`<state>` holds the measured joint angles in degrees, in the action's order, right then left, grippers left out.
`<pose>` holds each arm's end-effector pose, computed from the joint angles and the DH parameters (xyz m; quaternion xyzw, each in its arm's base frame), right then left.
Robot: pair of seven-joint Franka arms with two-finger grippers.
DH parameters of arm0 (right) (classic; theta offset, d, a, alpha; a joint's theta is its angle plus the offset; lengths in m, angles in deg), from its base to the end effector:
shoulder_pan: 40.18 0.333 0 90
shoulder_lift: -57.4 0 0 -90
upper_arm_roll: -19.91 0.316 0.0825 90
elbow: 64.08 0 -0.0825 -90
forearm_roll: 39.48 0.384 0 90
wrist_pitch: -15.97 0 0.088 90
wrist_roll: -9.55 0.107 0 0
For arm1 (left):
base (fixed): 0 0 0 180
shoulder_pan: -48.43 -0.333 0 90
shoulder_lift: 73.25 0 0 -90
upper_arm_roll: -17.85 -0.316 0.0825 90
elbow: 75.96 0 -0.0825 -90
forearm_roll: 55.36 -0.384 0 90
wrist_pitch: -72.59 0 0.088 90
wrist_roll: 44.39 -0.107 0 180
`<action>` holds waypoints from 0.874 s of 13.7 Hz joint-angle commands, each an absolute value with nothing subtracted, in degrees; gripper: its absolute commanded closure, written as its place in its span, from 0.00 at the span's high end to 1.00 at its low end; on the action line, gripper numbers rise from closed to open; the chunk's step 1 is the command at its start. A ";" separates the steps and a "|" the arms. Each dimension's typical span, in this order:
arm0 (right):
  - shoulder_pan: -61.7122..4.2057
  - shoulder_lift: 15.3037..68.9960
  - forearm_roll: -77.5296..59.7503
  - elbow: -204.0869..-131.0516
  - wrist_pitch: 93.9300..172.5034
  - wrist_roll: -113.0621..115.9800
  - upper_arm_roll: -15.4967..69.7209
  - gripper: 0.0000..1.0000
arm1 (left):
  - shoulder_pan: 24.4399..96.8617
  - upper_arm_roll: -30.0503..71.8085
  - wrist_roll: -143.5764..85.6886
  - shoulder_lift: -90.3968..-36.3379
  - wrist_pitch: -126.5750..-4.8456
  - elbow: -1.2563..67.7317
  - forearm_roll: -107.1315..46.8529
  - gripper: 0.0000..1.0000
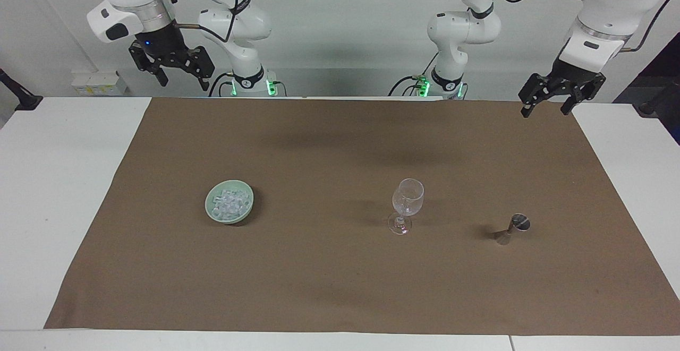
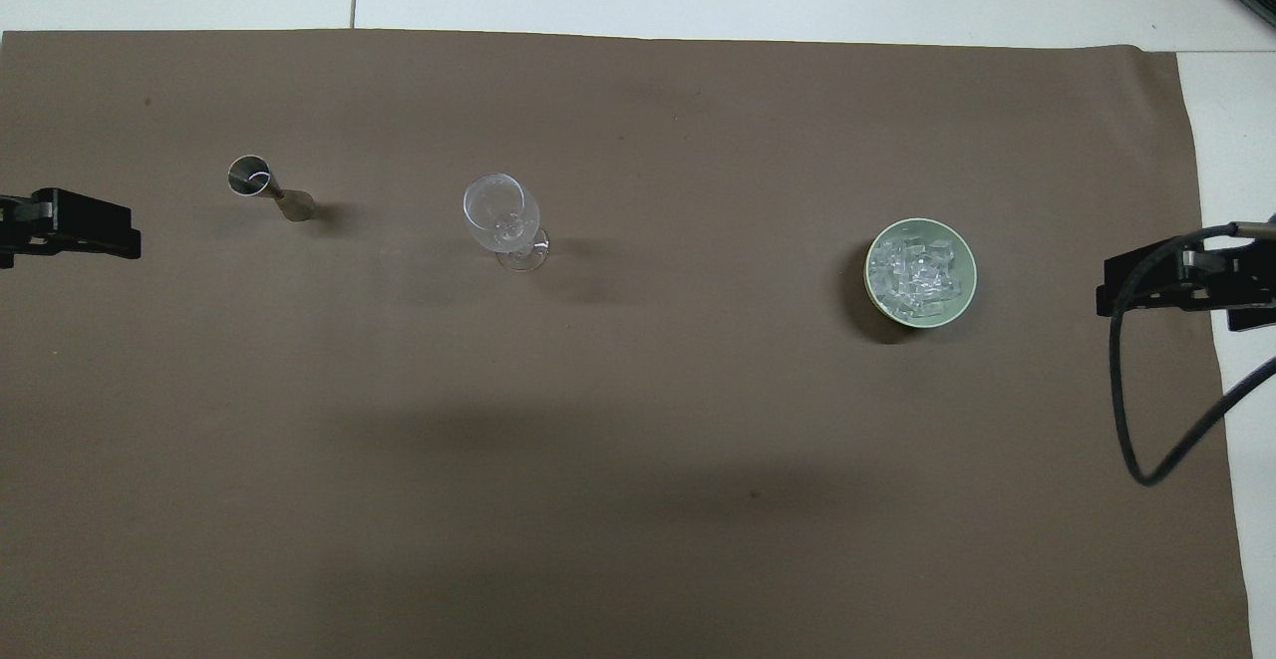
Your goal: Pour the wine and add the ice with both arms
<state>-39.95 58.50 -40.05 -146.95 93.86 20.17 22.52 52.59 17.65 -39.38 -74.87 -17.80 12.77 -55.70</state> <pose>0.5246 0.0251 0.6744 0.9970 -0.0687 -0.0330 0.0093 0.5456 -0.0371 0.6512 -0.9995 -0.0092 -0.0288 0.0007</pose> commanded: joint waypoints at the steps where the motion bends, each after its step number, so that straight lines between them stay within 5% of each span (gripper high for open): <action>1: -40.70 59.60 -38.78 -148.54 94.02 19.83 22.37 1.00 | 52.91 17.41 -39.55 -74.22 -15.84 11.31 -55.28 1.00; 12: -40.71 59.51 -38.69 -148.19 94.10 19.56 22.37 1.00 | 52.83 17.41 -39.73 -72.46 -12.14 10.08 -55.54 1.00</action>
